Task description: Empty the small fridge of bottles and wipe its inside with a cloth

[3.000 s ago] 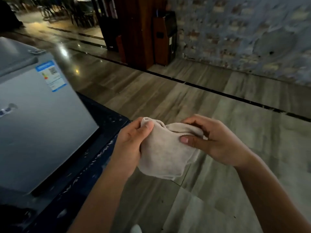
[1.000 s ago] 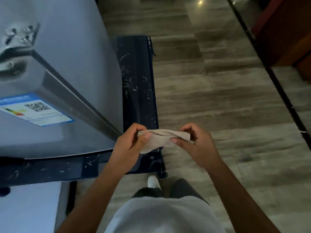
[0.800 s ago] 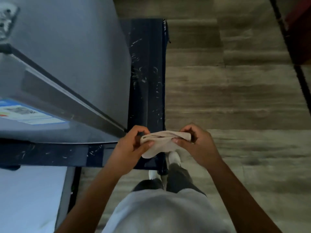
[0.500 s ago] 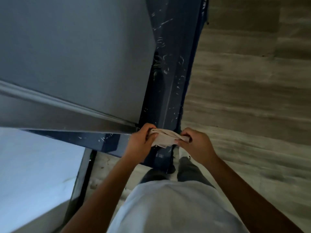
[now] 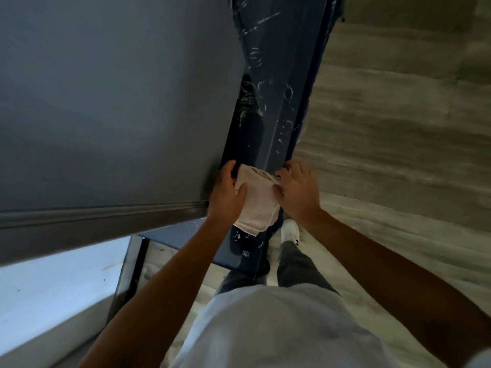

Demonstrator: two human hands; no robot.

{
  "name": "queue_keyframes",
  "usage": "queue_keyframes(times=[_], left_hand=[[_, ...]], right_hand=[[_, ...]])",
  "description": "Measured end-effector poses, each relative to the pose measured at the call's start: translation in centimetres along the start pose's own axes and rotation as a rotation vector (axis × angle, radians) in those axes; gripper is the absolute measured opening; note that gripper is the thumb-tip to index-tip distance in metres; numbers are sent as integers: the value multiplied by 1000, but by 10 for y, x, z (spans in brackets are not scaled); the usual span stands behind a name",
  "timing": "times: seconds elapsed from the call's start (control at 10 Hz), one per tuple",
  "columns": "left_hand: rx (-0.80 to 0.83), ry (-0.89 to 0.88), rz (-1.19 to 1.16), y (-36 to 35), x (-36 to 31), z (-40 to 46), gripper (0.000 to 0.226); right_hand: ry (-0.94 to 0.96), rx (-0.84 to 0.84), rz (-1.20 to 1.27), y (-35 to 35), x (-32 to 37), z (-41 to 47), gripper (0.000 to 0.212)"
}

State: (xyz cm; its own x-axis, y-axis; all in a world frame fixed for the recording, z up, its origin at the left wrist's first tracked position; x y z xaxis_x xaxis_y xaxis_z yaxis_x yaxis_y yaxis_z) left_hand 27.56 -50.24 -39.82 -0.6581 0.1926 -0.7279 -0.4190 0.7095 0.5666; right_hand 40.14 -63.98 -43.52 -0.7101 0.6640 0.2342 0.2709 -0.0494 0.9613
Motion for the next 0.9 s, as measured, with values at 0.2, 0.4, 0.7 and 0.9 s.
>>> queue_keyframes(times=[0.2,0.4,0.7,0.9], left_hand=[[275,-308,505,-28,10,-20,71],[464,-241,846,-35,32,-5,86],[381,-444,516,-15,16,-35,55],[336,-582,383,57,42,-102,27]], right_hand=[[114,14,-52,-2,28,-19,55],[166,192,-220,-31,36,-44,77],[9,-21,70,4,49,-61,46],[-324,-126,220,9,90,-150,14]])
Point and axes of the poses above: each hand's wrist, its own z-axis towards the middle knuckle, its own y-axis out of the back of the hand, x = y × z, the point moved 6 cm from there along z, towards the middle knuckle, and after that the axes turned 13 degrees about -z, right-handed, at the moved point
